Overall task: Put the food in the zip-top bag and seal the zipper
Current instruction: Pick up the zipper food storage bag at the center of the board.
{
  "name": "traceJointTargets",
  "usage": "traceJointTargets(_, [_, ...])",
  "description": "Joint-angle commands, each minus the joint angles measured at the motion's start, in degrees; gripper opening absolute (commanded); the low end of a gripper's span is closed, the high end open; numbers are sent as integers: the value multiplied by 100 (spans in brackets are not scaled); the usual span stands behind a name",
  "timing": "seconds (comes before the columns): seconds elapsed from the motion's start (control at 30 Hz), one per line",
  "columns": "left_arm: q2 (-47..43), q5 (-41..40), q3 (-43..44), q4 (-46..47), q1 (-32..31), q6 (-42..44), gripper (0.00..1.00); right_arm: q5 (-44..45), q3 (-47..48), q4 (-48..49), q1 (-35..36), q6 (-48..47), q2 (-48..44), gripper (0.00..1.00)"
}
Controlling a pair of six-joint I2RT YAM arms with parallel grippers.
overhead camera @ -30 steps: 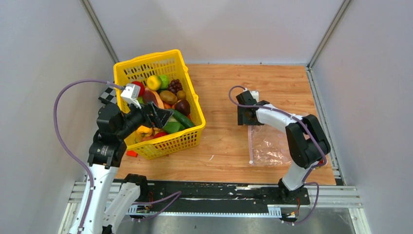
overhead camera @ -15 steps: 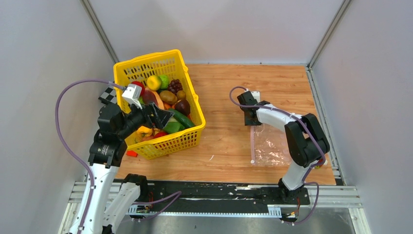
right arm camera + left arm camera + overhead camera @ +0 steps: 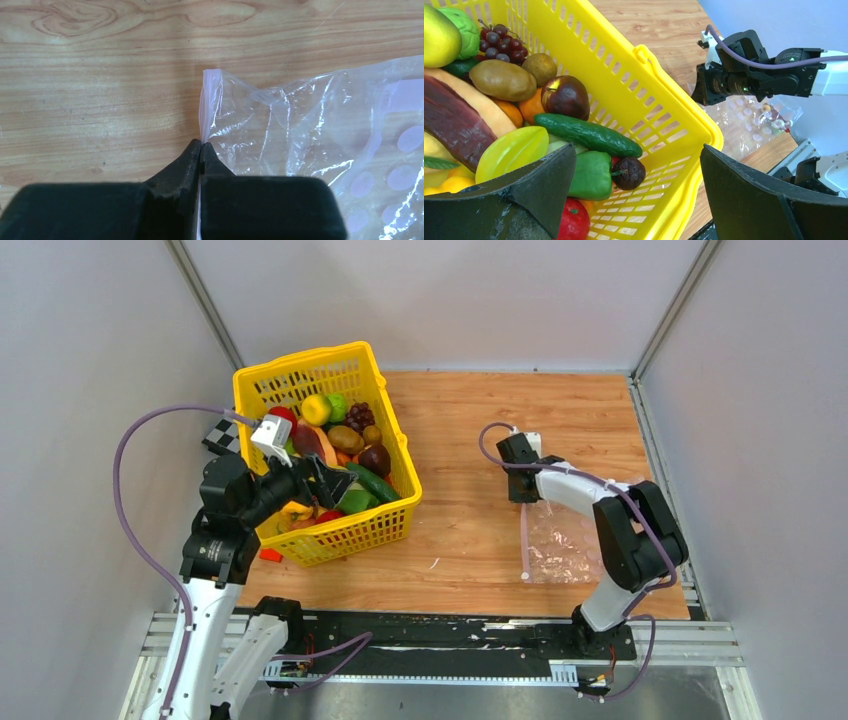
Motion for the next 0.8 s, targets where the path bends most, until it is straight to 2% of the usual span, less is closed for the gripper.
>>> traceJointTargets(0.0, [-61, 115, 22, -25, -10, 125, 100, -99, -80, 221, -38, -101, -421, 0])
traceJointTargets(0.13, [-45, 192, 106, -25, -31, 120, 100, -613, -88, 227, -37, -251, -815, 0])
traceJointTargets(0.27, [-21, -7, 203, 42, -220, 73, 100, -1838, -75, 302, -37, -239, -1331, 0])
traceJointTargets(0.37, [88, -348, 303, 157, -633, 25, 100, -2743, -28, 475, -37, -198, -1713, 0])
traceJointTargets(0.43, [236, -626, 388, 245, -1088, 67, 100, -3149, 82, 485, -40, -145, -1864, 0])
traceJointTargets(0.53, [670, -1390, 707, 150, -2136, 274, 98, -3525, 223, 537, -43, 2, -1965, 0])
traceJointTargets(0.6, [952, -2044, 872, 138, -2831, 342, 95, -3534, 213, 714, -56, 382, -2042, 0])
traceJointTargets(0.63, [1066, -2339, 905, 214, -3144, 333, 94, -3251, 127, 804, -55, 798, -2141, 0])
traceJointTargets(0.67, [1173, -2579, 921, 334, -3460, 309, 94, -2953, -104, 1056, -59, 1186, -2319, 0])
traceJointTargets(0.77, [1580, -3065, 1033, 628, -4297, 263, 92, -3147, -861, 2496, -81, 1829, -2809, 0])
